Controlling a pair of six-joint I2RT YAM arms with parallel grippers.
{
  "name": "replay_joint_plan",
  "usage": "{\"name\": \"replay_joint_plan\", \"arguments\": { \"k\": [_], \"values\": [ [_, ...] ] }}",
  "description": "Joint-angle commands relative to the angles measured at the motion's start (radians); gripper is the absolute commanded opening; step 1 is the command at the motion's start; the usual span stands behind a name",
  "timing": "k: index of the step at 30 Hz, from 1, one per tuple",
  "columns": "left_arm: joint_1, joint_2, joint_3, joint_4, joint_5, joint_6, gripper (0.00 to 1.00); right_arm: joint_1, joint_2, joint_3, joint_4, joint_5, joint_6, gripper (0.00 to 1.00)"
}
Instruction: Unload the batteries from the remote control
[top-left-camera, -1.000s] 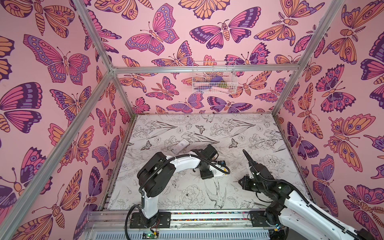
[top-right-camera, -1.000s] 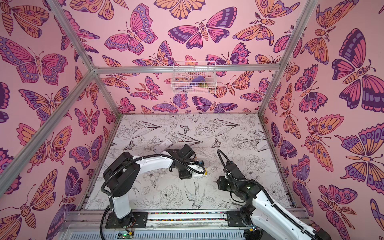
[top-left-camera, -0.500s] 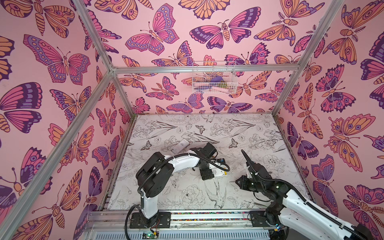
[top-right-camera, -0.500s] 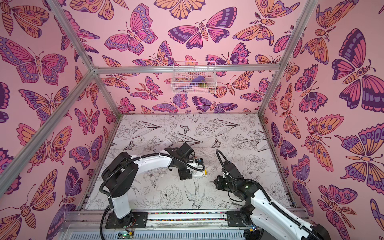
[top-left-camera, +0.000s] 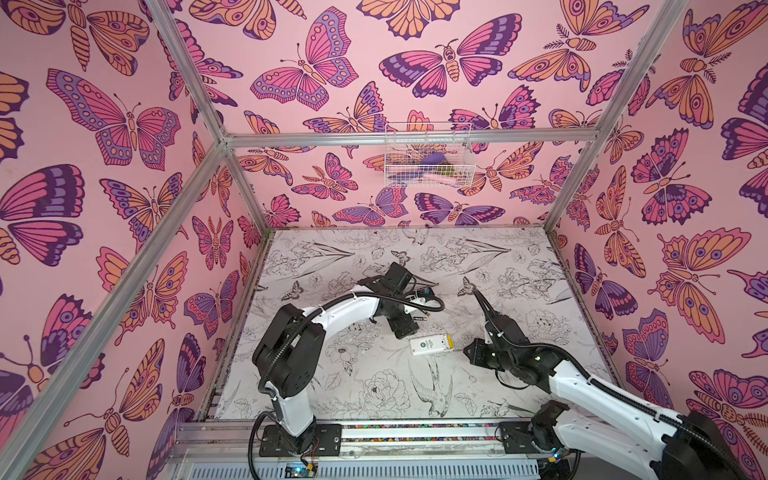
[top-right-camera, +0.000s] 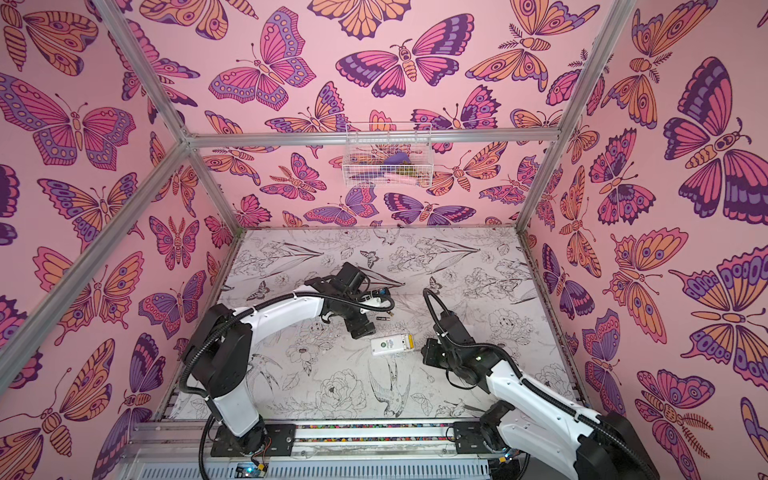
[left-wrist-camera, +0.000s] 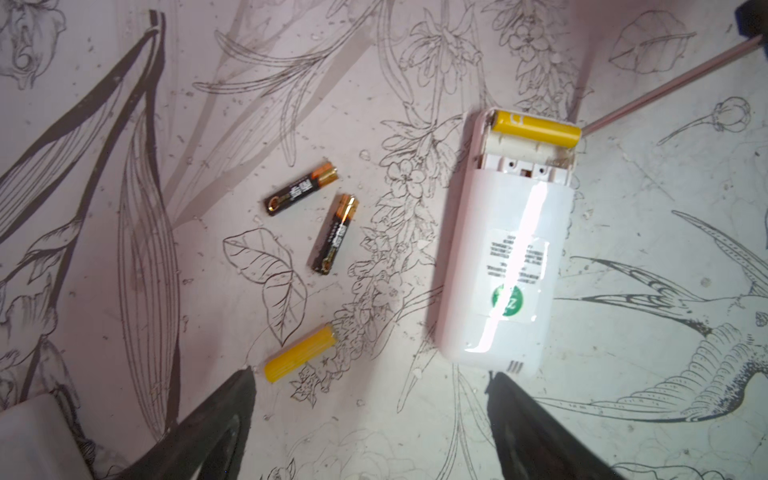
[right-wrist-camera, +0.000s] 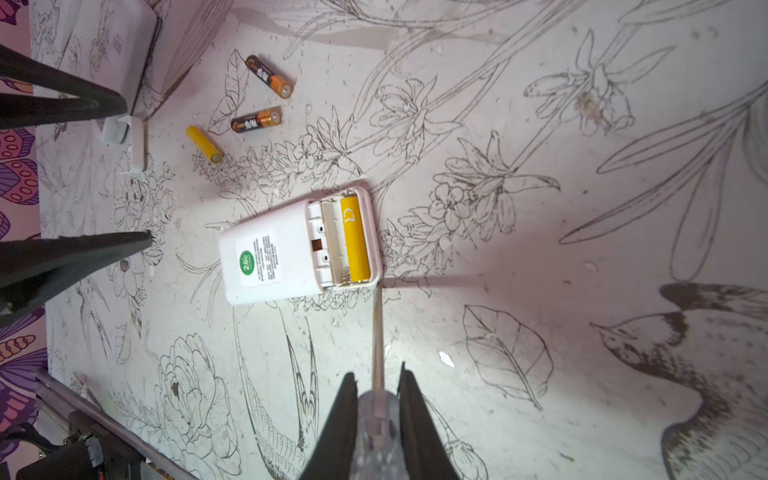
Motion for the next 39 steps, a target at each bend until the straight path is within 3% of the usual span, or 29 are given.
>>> {"name": "replay_joint_plan", "arguments": {
  "k": [1,13,20,31,39],
  "values": [
    [0.027,-0.039,0.007,-0.031,0.015,-0.003,0.9,0.008,0.071,0.032,-0.009,0.033,-0.039,0.0],
    [0.089,-0.064,-0.007,-0.043,0.03,0.031,0.9,0.005,0.314,0.212,-0.003,0.003,-0.203,0.0],
    [0.111,-0.067,-0.014,-0.105,0.139,0.139,0.88,0.007,0.429,0.29,0.036,-0.103,-0.273,0.0],
    [0.108,-0.072,-0.106,-0.141,0.266,0.33,0.86,0.017,0.517,0.375,0.092,-0.223,-0.307,0.0],
    [0.083,-0.056,-0.153,-0.063,0.349,0.419,0.81,0.014,0.467,0.355,0.098,-0.256,-0.244,0.0]
  ]
}}
